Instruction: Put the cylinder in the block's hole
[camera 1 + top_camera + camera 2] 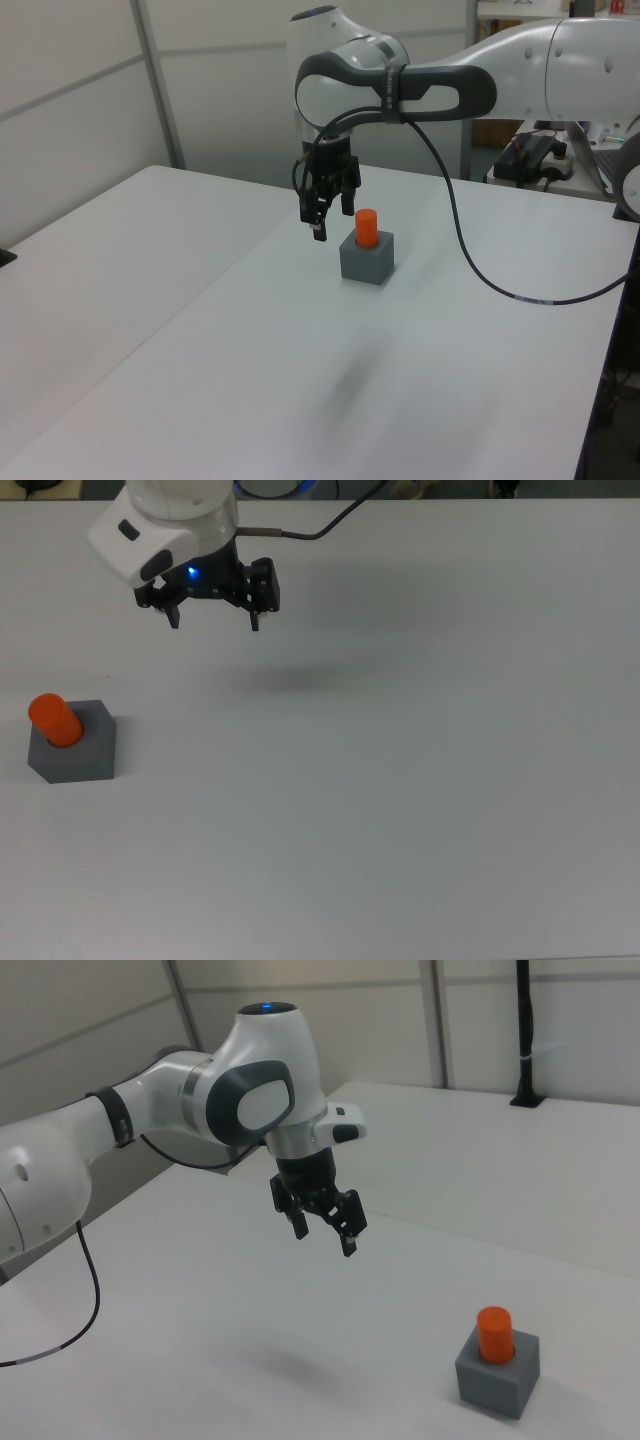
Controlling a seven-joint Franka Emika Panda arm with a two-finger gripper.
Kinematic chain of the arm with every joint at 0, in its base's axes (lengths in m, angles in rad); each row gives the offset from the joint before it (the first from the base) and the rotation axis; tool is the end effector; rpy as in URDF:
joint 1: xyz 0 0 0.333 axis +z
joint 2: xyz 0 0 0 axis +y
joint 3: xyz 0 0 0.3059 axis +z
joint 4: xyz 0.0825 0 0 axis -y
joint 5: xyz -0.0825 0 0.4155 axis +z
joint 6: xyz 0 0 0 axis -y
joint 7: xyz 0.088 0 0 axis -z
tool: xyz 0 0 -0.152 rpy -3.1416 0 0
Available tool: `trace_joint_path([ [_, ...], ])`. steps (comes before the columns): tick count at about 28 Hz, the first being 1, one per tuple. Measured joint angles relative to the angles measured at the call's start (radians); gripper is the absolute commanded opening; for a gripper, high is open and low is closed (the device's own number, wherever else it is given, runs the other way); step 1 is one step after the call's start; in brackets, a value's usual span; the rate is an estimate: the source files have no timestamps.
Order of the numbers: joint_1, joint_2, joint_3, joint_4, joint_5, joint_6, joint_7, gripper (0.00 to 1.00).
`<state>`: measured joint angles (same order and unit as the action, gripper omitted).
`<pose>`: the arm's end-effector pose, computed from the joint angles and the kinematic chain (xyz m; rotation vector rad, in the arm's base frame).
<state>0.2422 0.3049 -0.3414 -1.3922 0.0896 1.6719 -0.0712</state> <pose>0.6748 -0.0289 0.4851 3.1304 -0.0363 -0.0140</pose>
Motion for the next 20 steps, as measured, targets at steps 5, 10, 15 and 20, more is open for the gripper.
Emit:
trace_joint_path([
  [5, 0.000, 0.000, 0.006, -0.001, -0.008, -0.004, -0.043, 1.00],
  [10, 0.000, 0.000, 0.006, -0.001, -0.009, -0.005, -0.072, 1.00],
  [15, 0.000, 0.000, 0.006, -0.001, -0.027, -0.006, -0.077, 1.00],
  [20, 0.000, 0.000, 0.006, -0.001, -0.033, -0.020, -0.077, 1.00],
])
